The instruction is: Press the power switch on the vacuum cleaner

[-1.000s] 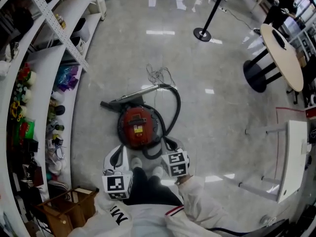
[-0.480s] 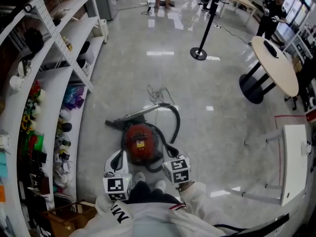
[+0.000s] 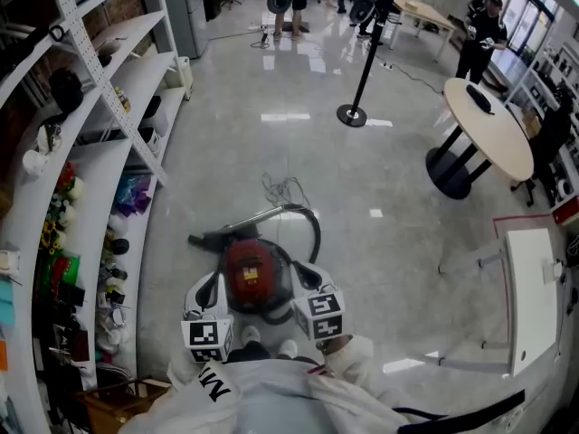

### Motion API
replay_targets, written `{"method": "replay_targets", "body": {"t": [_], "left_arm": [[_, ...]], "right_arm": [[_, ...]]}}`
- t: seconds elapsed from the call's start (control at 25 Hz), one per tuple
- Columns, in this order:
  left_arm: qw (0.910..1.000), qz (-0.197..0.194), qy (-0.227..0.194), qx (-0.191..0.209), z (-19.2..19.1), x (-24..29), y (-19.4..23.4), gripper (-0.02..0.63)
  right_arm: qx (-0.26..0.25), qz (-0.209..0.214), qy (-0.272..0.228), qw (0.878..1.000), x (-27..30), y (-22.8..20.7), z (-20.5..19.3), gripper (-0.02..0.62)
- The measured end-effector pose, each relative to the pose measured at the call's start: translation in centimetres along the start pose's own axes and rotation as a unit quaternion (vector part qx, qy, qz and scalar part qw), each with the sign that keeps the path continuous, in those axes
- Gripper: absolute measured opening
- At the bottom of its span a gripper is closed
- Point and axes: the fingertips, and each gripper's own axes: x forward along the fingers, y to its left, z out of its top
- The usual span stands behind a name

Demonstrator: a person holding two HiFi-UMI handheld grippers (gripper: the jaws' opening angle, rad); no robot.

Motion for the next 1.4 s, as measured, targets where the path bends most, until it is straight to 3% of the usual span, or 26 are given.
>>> {"method": "replay_targets", "body": {"t": [0.64,1.4], "left_arm": [[0.9985,-0.004,-0.048,0.027,4.4,0.2,-1.5,0.000],[0.9980,0.013,-0.049,0.036,3.7,-1.8,-3.9,0.000]], "right_arm": [[-0.008,-0.007,-0.071,0.997,-4.5,-0.6,4.2,0.002],[0.008,0.026,-0.067,0.997,-5.9,-0.3,1.1,0.002]]}}
